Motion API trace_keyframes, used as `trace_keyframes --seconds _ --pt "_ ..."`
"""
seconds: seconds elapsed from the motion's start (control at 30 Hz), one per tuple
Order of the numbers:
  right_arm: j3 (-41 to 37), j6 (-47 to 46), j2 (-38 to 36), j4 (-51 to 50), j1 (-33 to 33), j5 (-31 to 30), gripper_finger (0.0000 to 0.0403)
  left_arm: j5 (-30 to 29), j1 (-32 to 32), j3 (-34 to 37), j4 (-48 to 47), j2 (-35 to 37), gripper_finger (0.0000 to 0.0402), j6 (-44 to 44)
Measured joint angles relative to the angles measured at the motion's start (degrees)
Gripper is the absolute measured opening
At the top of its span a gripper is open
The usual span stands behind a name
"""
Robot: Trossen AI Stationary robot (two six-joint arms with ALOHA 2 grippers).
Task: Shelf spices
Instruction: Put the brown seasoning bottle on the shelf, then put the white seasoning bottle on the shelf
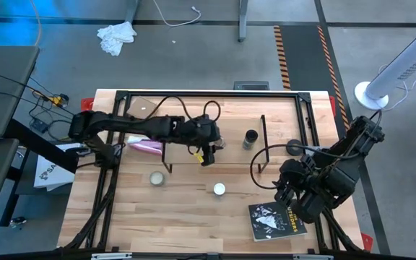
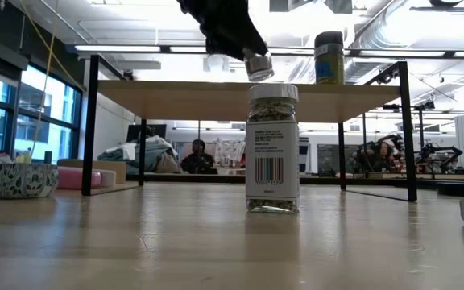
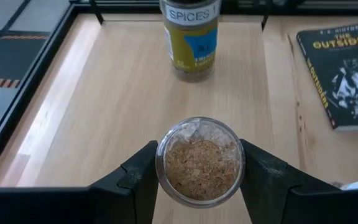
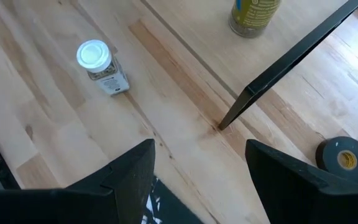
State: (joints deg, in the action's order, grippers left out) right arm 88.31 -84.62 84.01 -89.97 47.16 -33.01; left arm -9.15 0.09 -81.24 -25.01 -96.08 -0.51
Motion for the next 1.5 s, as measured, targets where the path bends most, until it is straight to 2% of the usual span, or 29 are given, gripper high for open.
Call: trace_keyframes --seconds 0.07,0.3,0.53,0.77,0.93,1.1,1.2,1.3,1.5 --pt "0.0 0.0 0.0 0.0 0.0 0.0 0.0247 0.1 0.0 -0.6 -0.7 -0.9 0.0172 1.0" --pt "0.0 0.0 0.0 0.0 0.0 0.0 0.0247 -0.2 0.0 -1.5 -1.2 -2.0 0.0223 1.8" --pt "0.0 0.0 0.0 0.0 0.0 0.0 0.0247 -0.4 0.4 -1.7 -1.8 -1.5 0.0229 3.7" --pt "0.0 0.9 0.0 0.0 0.0 0.0 0.0247 -1.7 -0.4 -9.9 -7.7 -0.5 0.0231 3.8" --pt "0.0 1.1 -0.1 0.0 0.0 -0.9 0.0247 -1.6 -5.1 -12.3 -9.2 2.0 0.0231 2.8" --pt "0.0 1.7 -0.1 0.0 0.5 -0.9 0.0247 -0.1 -14.4 -12.2 -14.6 1.8 0.0232 6.9" --pt "0.0 3.6 -0.1 0.6 0.9 -0.8 0.0247 0.1 -19.1 -10.8 -12.9 -0.2 0.0232 9.6" --pt "0.0 3.7 -0.1 1.1 0.9 -0.7 0.0247 0.8 -20.0 -10.5 -7.3 -3.4 0.0232 7.6" --pt "0.0 3.7 -0.1 2.4 0.9 0.4 0.0247 9.5 -19.0 -10.5 -0.3 -11.5 0.0232 6.6"
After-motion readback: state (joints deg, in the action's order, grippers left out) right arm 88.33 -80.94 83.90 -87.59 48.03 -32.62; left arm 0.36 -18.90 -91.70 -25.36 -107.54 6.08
